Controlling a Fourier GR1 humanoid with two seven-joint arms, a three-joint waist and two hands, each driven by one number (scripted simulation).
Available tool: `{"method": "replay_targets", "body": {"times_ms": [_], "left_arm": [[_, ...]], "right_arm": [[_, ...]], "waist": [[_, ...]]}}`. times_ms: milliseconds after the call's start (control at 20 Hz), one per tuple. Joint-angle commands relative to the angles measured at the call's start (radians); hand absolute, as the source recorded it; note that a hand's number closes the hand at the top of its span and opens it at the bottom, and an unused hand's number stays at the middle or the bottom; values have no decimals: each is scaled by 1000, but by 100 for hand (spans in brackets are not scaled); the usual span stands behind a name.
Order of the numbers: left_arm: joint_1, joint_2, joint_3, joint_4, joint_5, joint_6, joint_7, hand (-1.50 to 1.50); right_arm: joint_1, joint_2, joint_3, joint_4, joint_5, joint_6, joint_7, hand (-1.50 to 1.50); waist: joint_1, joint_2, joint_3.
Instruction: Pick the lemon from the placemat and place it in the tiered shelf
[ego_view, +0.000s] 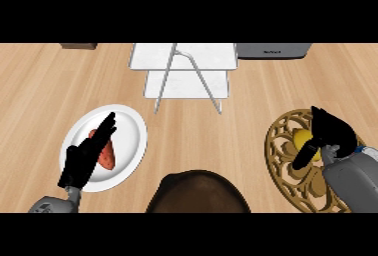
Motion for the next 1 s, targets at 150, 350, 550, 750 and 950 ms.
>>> {"method": "replay_targets", "body": {"times_ms": [150, 350, 550, 750, 950], "left_arm": [[-8, -11, 51, 92, -2, -29, -12, 0], [55, -14, 34, 32, -31, -29, -6, 0], [81, -35, 35, 26, -57, -32, -23, 0], [87, -15, 55, -26, -48, -56, 22, 0], [42, -45, 66, 11, -62, -66, 29, 0]], "right_arm": [[36, 53, -11, 65, 70, 12, 27, -150], [20, 73, -35, 89, 87, 43, 14, -150], [38, 78, -74, 103, 102, 41, -75, 150], [22, 104, -72, 195, 140, -5, -211, 150], [-15, 111, -109, 249, 190, -21, -240, 150]], "waist": [[-1, 7, -6], [2, 6, -6], [1, 5, -6], [6, 6, -5], [3, 6, -5]]}}
